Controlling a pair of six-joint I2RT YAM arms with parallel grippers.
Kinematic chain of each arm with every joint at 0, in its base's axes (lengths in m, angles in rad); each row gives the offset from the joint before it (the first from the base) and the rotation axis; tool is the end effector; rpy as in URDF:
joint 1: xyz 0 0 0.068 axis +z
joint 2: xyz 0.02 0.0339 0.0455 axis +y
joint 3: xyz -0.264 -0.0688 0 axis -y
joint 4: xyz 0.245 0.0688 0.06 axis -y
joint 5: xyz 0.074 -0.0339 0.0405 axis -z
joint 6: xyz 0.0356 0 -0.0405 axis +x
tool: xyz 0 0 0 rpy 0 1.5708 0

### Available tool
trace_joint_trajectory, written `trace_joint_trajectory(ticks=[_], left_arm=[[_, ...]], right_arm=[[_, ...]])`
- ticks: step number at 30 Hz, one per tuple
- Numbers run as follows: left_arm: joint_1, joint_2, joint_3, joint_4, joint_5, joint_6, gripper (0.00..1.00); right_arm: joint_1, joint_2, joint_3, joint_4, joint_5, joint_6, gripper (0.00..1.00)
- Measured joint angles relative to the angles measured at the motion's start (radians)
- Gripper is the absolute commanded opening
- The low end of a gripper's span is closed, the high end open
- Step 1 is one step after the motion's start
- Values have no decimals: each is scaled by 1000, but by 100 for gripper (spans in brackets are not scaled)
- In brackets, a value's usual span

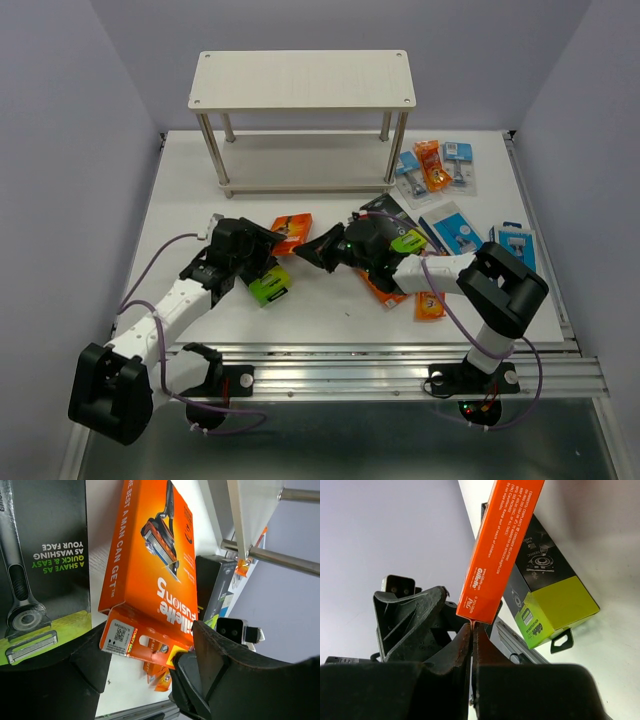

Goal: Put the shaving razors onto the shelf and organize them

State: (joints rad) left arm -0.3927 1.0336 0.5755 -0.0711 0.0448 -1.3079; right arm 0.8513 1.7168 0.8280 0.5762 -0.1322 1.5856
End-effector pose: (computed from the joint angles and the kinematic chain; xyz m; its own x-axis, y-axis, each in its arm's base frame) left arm 0.2080 -0.0879 0.2305 -0.5249 -0.8267 -0.2025 -0.3418 0.4226 -0.8394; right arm 0.2360 0.2764 0.1887 -0.8251 0.5623 0.0546 0.2149 0.2230 0.9508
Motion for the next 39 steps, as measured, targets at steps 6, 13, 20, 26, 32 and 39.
trace_joint_trajectory(ticks=[6,13,20,26,32,39], left_arm=[[0,48,0,23,-10,-20,68],[0,60,1,68,-18,-80,31],[-5,17,1,72,-58,-90,6],[-6,14,-24,142,-66,-22,0],[-6,14,-78,296,-88,31,0],[-5,14,-91,493,-116,74,0]], right_arm=[[0,0,21,-7,-27,-15,1],[0,0,34,-54,-51,-24,1],[-1,0,59,-62,-79,-66,28],[-28,-10,82,-119,-139,-226,71],[-115,-115,35,-173,-232,-377,81],[-211,-267,13,-314,-300,-588,87]])
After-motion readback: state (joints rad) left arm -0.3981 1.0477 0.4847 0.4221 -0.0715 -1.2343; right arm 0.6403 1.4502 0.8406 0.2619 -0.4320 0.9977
